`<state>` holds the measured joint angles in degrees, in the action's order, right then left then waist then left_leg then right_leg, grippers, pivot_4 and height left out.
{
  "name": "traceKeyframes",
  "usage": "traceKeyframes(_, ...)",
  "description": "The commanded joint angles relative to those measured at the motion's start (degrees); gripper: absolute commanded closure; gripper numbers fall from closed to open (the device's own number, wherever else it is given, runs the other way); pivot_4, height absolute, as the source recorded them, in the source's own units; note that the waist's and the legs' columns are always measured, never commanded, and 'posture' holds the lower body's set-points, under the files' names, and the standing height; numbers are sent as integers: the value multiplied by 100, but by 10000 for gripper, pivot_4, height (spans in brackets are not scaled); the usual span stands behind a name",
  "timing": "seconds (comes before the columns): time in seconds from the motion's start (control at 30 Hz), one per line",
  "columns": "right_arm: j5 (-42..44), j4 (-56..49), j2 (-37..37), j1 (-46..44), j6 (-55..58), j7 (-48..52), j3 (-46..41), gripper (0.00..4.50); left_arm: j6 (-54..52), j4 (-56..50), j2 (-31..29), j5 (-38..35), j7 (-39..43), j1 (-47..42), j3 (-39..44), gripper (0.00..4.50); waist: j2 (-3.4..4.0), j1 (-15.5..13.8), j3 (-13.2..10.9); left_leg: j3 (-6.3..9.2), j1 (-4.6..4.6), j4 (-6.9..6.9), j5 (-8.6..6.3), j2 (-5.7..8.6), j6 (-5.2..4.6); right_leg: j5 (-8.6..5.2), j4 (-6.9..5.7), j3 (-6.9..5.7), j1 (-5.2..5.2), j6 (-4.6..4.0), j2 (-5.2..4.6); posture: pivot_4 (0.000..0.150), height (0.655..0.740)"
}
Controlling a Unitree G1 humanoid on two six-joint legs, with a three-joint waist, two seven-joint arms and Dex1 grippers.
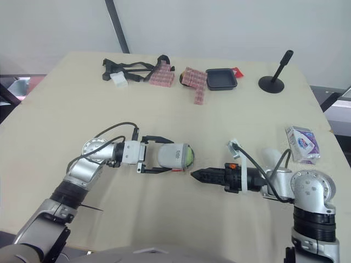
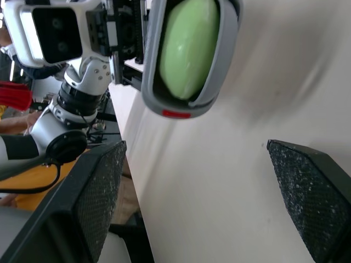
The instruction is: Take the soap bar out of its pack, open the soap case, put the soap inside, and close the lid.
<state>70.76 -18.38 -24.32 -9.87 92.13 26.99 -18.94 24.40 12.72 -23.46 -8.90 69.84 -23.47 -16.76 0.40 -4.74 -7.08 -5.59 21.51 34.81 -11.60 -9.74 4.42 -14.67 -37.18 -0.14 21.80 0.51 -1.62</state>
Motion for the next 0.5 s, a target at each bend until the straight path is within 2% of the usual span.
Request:
traceKeyframes(0.03,697,-1,214,-315,37,-704,-143,986,-39,-333,3,-153,-63,63,22,10343,0,18,0,0,0,0,1,0,1,0,0,0,0,0,0,1500,7400)
traceKeyframes(0.23,1492,213,311,-479,-331,-1834,114,986,-134,-427,75,-152,-53,56,-42,10343,1,0,-1,0,0,-4,3,2,6,0,4,-1,0,1,0,1500,7400)
traceKeyframes(0.5,2552,427,-40,-545,-1081,-2758,791,986,-156,-439,225,-99,-76,-22,-65,10343,1,13,-1,0,2,-8,4,5,9,1,7,0,-1,2,1,1500,7400)
